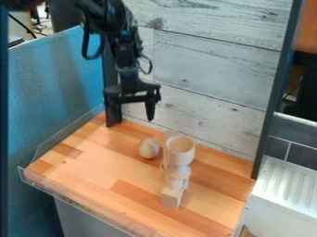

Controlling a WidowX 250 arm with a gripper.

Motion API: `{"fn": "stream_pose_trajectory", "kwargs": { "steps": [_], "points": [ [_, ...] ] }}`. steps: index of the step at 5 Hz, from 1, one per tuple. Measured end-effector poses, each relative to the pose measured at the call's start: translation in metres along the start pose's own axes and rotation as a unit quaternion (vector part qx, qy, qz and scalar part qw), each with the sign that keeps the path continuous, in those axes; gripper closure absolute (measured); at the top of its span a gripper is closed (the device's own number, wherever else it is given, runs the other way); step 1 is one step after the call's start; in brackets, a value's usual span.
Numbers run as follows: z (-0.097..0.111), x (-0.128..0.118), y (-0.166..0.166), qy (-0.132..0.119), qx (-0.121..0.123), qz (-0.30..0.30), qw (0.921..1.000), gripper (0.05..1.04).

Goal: Put the ball in the cup

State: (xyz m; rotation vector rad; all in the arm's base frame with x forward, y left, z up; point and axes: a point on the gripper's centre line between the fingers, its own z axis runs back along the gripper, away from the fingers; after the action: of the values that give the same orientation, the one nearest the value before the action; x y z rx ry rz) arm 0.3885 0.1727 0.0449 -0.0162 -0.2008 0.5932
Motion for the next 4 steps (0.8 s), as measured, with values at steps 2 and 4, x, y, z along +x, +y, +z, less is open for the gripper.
{"fn": "stream_pose_trajectory", "kwargs": {
  "steps": [2, 4],
  "points": [
    [-0.048, 0.012, -0.003, 0.011, -0.003, -0.024, 0.9996, 0.083],
    [-0.059, 0.010, -0.011, 0.027, -0.029, -0.018, 0.9991, 0.083]
  ]
}}
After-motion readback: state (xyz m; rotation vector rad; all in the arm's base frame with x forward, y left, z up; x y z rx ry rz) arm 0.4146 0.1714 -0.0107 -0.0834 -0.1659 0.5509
